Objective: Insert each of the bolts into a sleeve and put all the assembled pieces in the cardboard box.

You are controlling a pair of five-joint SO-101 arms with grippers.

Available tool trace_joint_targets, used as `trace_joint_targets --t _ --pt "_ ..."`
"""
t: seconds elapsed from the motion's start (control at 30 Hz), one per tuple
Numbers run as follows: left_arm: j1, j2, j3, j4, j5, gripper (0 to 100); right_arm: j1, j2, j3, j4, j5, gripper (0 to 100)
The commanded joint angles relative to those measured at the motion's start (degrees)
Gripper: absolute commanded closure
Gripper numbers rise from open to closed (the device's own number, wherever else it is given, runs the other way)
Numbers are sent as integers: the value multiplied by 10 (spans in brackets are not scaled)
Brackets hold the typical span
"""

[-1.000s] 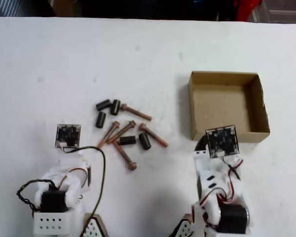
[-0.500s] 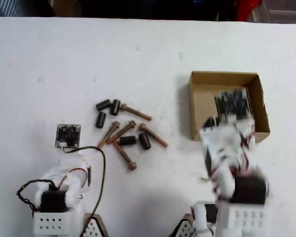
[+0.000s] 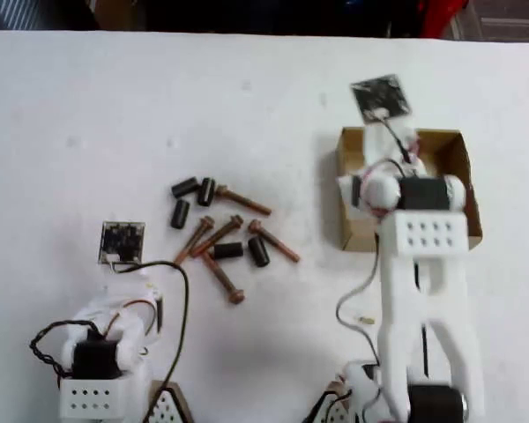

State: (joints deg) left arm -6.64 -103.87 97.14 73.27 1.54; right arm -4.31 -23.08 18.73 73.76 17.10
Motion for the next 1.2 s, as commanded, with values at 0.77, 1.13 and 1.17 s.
trace_joint_targets --t 0.77,1.13,1.17 --pt "-1 -4 -2 3 -2 975 -135 507 -437 242 -47 878" --pt "-1 -4 -2 3 -2 975 -217 477 -442 239 -47 878" --pt "-1 -4 -2 3 -2 975 -213 459 -442 240 -47 878"
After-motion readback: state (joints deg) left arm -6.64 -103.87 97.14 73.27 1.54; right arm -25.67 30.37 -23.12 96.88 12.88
